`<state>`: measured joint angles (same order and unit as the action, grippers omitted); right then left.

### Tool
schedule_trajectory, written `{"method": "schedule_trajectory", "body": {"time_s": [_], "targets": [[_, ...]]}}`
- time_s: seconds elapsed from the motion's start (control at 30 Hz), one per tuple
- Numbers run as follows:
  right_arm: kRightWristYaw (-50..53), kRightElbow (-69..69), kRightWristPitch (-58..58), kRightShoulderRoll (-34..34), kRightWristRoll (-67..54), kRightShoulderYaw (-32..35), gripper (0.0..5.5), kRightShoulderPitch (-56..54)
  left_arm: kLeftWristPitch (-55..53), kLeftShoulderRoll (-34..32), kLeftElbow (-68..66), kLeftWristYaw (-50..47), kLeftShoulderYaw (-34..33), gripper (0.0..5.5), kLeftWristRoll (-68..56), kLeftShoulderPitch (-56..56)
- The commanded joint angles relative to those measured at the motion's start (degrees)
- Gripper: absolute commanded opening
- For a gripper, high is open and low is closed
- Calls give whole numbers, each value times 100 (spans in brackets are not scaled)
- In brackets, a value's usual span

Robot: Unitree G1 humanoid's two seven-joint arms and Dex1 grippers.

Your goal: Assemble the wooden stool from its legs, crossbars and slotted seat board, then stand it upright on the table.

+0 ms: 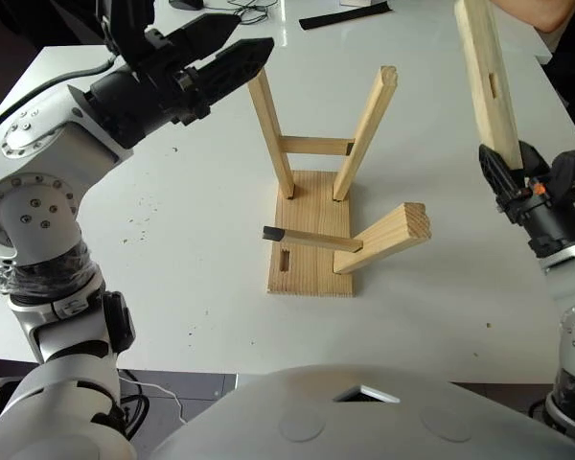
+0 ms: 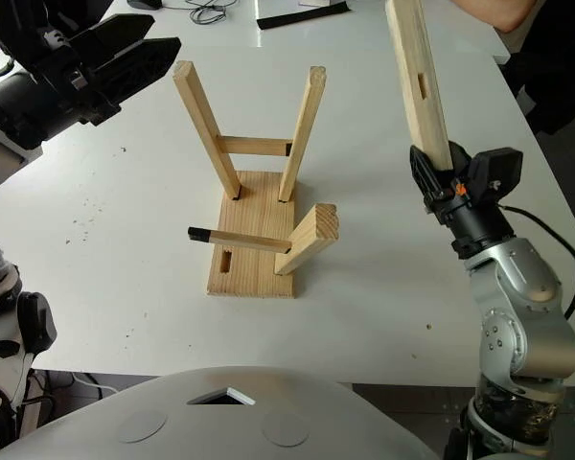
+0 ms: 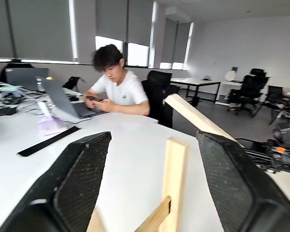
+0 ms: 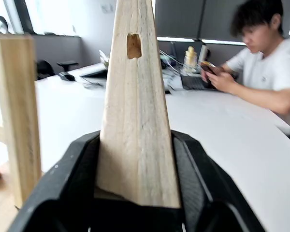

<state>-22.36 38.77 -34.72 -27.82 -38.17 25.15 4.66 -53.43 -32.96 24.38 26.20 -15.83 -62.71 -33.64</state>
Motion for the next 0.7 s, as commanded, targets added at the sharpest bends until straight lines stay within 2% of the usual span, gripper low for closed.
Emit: {"method": "schedule_trajectory", "body": {"time_s": [0.03, 0.13, 0.33, 0.5, 0.7], "targets": [[-587, -135, -480, -669, -1510, 251, 205, -975, -156, 345, -222, -151, 181, 309, -590, -462], [-888, -491, -772, -1120, -2404, 358, 205, -1529, -77, 532, -361, -139, 309, 309, -651, -516], [-1333, -647, -1087, -1629, -3275, 197, 205, -1790, -54, 686, -292, -56, 740, 411, -475, -448], [-1923, -773, -1226, -1896, -3391, -209, 205, -1909, -303, 642, -276, 719, 921, 416, -1063, -527], [-2482, -1249, -1413, -2050, -3653, -368, 205, -2125, -207, 666, -369, 1321, 1172, 416, -992, -567]]}}
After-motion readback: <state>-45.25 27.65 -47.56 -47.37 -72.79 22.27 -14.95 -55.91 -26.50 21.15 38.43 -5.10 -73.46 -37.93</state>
